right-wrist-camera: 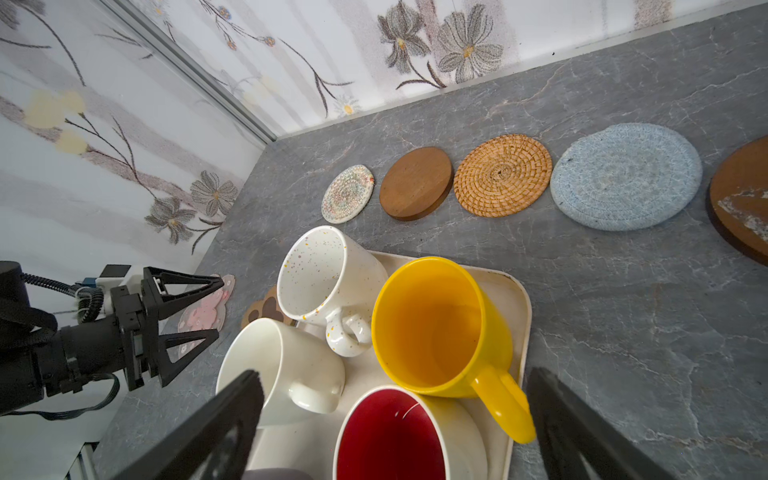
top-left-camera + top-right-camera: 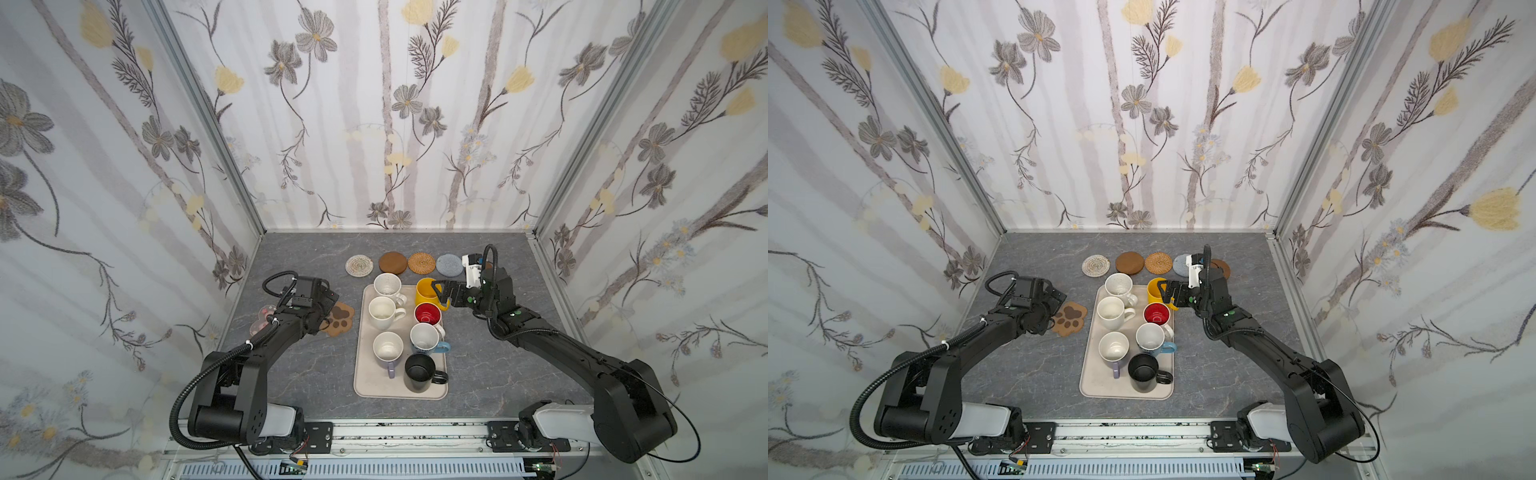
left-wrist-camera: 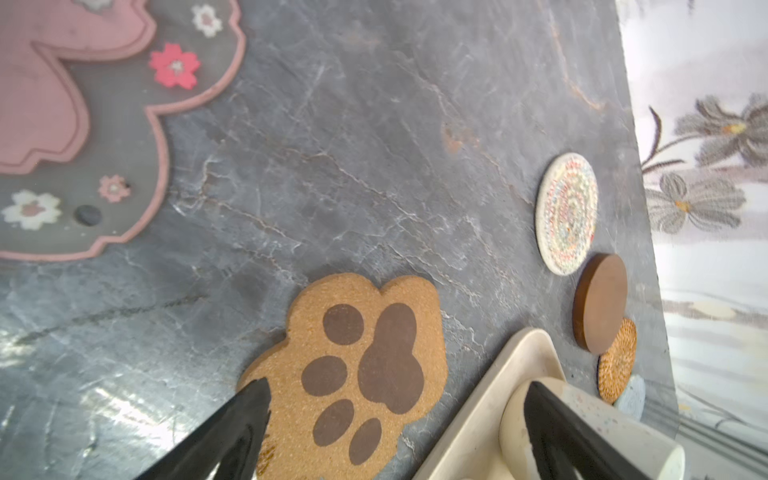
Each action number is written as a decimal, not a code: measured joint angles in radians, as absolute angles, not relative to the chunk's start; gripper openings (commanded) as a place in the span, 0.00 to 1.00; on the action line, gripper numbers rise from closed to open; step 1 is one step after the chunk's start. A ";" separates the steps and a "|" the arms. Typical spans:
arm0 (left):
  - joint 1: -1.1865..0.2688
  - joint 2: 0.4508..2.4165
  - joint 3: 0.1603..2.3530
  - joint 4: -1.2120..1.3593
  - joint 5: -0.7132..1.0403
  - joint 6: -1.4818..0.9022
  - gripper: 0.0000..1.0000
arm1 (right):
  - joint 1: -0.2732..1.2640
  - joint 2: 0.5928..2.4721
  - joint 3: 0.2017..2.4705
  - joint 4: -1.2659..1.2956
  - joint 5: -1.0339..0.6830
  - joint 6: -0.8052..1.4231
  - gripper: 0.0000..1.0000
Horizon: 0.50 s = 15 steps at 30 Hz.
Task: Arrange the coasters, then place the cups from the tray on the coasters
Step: 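Lower the left gripper onto the paw-print coaster and push it away from the robot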
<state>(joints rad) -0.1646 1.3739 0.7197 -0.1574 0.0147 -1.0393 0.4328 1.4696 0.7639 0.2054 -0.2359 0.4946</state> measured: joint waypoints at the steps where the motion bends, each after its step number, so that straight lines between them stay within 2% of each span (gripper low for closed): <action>1: -0.165 1.359 0.710 -0.157 0.021 -1.014 0.97 | 0.433 1.471 0.772 0.207 -0.236 0.493 1.00; 6: -0.215 1.306 0.632 -0.171 0.065 -0.996 0.97 | 0.433 1.481 0.780 0.190 -0.236 0.488 1.00; 10: -0.294 1.280 0.598 -0.175 0.093 -1.032 0.93 | 0.439 1.479 0.786 0.172 -0.224 0.477 1.00; 15: -0.326 1.274 0.567 -0.149 0.108 -1.084 0.89 | 0.450 1.465 0.801 0.138 -0.191 0.465 1.00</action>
<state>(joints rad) -0.3264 1.2743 0.5674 -0.1493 0.1081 -1.0836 0.4496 1.4654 0.8005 0.1375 -0.1913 0.4648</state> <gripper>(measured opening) 0.894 0.996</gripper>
